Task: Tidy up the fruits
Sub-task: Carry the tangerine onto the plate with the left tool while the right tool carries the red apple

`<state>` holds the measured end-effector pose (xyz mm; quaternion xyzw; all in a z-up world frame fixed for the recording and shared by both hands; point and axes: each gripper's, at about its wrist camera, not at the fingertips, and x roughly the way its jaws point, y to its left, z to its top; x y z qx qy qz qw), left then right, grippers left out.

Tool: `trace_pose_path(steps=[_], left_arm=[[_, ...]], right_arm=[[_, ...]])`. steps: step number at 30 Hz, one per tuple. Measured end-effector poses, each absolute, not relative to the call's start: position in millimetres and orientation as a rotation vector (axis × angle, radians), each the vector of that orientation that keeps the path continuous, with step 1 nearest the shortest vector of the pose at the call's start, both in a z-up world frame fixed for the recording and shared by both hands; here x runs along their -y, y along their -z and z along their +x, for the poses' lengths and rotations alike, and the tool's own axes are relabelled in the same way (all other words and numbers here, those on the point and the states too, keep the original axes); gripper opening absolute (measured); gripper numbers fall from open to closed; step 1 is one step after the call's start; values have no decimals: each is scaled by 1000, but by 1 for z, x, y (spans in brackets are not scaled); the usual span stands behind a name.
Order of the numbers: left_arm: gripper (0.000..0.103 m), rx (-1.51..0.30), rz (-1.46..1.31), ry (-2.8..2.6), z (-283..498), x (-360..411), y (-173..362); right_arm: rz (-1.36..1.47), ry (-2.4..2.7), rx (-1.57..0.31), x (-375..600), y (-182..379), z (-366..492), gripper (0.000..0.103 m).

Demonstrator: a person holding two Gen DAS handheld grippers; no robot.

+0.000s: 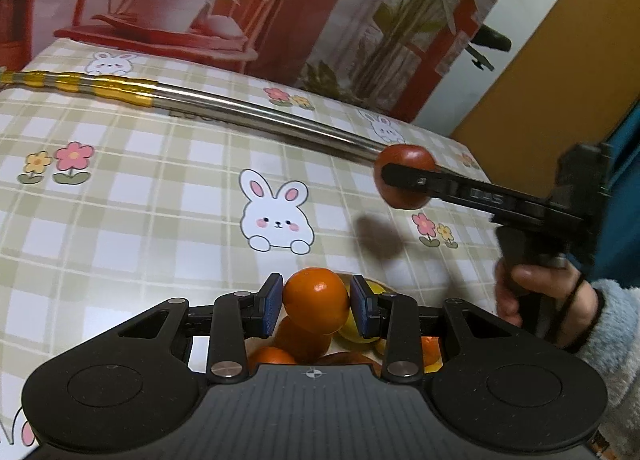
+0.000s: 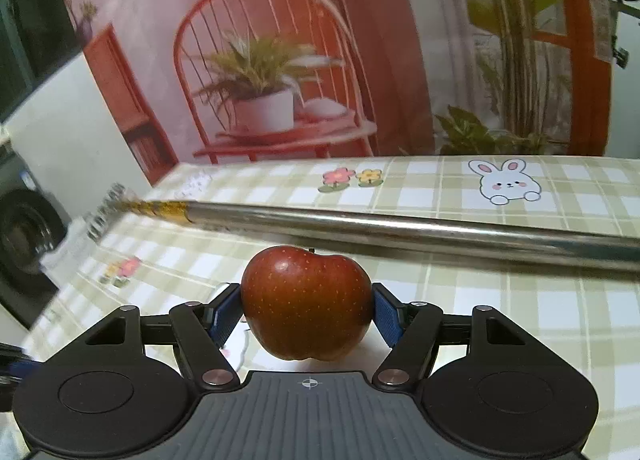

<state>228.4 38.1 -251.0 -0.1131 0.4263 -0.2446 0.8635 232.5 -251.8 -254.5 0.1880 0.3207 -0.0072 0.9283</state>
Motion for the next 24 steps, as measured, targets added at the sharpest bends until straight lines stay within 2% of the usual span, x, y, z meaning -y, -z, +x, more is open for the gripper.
trace_pose_path(steps=[9,24], left_arm=[[38,-923,-184,531,244,-18,262],[37,-962,-164,558,243,-17,268]], right_arm=[[374,-35,-561,230,236,176,64],[387,-48,-537,195,235,113,64]])
